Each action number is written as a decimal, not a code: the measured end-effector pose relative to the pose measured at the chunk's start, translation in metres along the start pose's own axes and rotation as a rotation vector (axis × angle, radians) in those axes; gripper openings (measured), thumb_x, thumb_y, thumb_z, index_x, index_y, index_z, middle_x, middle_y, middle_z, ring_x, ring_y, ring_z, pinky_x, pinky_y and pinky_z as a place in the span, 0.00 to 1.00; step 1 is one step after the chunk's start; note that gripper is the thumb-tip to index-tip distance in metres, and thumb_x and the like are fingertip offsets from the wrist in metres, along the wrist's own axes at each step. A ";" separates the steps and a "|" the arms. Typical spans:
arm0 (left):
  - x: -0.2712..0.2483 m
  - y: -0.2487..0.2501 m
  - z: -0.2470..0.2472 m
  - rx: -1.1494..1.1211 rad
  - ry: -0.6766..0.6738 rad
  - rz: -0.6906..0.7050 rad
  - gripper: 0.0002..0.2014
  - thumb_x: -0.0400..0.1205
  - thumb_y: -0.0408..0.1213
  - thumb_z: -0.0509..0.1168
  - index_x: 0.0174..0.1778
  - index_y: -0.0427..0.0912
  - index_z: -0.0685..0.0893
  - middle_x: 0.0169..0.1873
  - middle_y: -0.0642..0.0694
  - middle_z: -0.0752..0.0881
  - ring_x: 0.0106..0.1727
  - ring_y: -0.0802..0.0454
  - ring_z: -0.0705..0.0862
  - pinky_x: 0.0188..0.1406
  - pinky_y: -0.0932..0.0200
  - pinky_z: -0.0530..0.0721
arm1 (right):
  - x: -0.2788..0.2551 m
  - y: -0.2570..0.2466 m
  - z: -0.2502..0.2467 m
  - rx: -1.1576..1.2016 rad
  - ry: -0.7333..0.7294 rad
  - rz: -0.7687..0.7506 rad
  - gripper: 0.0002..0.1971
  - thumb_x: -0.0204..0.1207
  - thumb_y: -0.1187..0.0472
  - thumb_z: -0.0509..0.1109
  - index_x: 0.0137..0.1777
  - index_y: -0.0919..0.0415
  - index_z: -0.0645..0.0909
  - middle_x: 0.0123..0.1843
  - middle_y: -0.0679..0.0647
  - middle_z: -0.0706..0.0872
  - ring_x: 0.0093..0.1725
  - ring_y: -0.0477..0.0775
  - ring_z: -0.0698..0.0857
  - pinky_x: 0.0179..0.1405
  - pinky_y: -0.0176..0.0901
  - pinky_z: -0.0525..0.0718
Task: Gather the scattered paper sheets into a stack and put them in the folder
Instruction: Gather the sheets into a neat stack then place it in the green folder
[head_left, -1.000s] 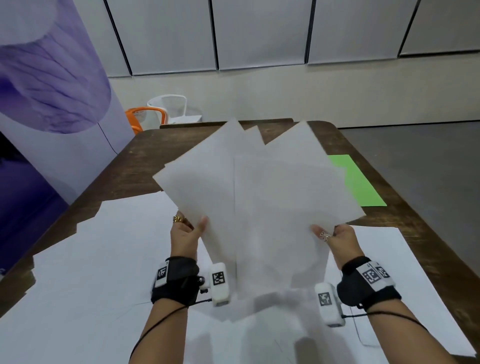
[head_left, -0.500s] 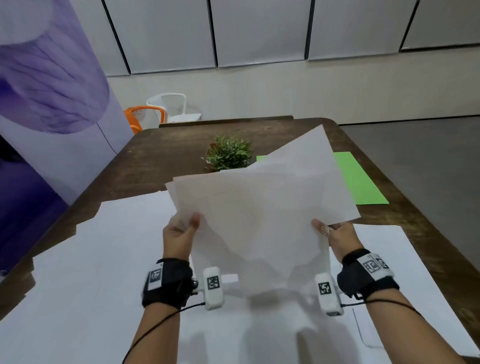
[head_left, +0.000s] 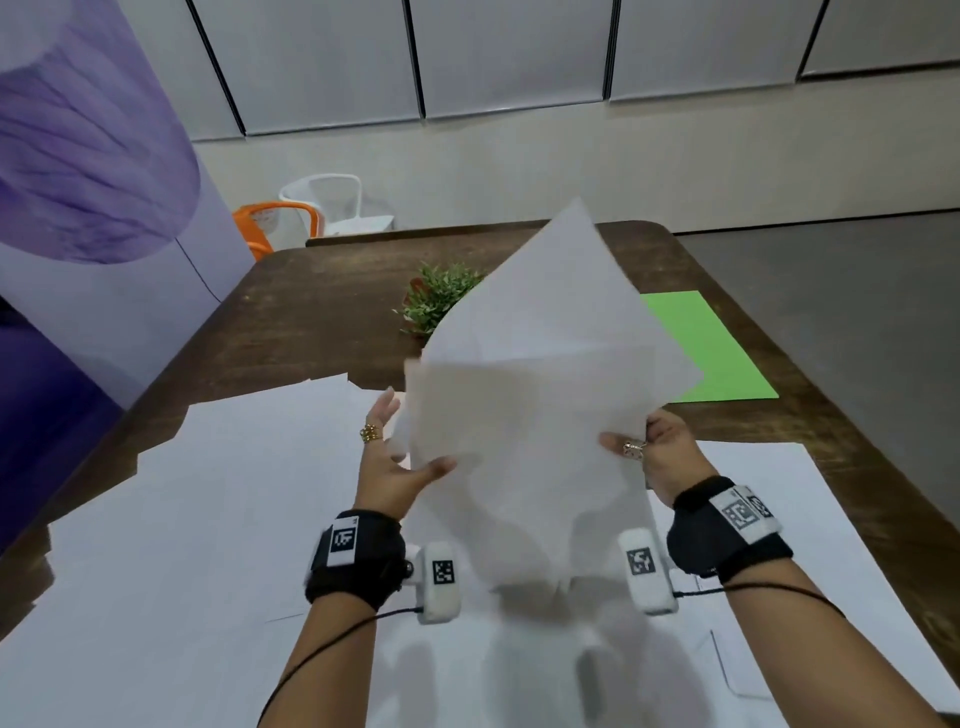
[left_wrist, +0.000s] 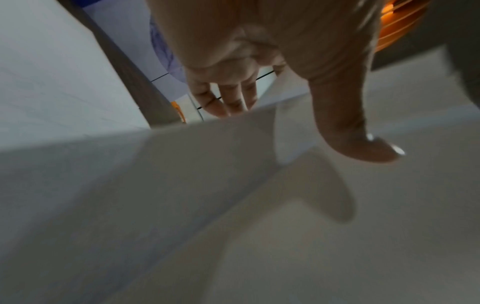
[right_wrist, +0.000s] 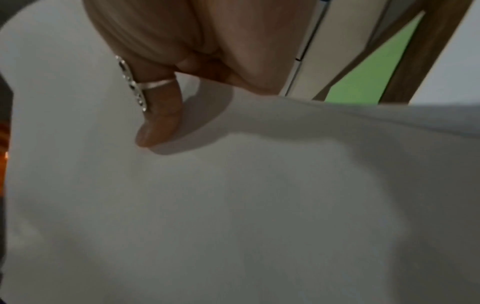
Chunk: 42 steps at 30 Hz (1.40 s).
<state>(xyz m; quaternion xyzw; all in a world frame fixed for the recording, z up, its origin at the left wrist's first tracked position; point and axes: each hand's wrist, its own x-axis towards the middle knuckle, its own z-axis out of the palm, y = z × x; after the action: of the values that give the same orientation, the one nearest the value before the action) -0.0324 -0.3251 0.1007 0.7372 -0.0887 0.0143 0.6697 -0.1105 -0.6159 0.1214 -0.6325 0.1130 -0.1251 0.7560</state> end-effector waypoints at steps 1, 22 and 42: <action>0.003 -0.005 0.001 0.039 -0.007 -0.016 0.48 0.55 0.42 0.85 0.70 0.39 0.73 0.58 0.54 0.82 0.56 0.56 0.84 0.47 0.68 0.83 | 0.000 -0.003 0.001 0.058 0.013 -0.011 0.10 0.48 0.68 0.81 0.30 0.60 0.86 0.34 0.51 0.91 0.34 0.46 0.89 0.37 0.39 0.87; 0.002 -0.032 0.047 -0.019 -0.085 -0.289 0.45 0.70 0.23 0.75 0.77 0.41 0.56 0.49 0.40 0.86 0.44 0.50 0.87 0.30 0.67 0.84 | 0.031 0.041 -0.013 -0.122 0.236 0.186 0.27 0.66 0.39 0.74 0.36 0.61 0.67 0.33 0.59 0.73 0.35 0.53 0.76 0.38 0.46 0.76; -0.035 -0.119 0.030 -0.055 -0.089 -0.748 0.60 0.64 0.21 0.79 0.82 0.54 0.46 0.77 0.33 0.66 0.75 0.37 0.69 0.66 0.38 0.77 | 0.054 0.080 0.007 -0.309 0.213 0.394 0.16 0.85 0.53 0.56 0.42 0.62 0.77 0.40 0.57 0.80 0.37 0.48 0.82 0.40 0.39 0.75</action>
<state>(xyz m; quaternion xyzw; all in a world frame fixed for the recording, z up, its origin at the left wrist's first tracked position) -0.0524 -0.3407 -0.0244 0.7004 0.1574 -0.2656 0.6435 -0.0533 -0.6141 0.0427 -0.6894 0.3309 -0.0226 0.6440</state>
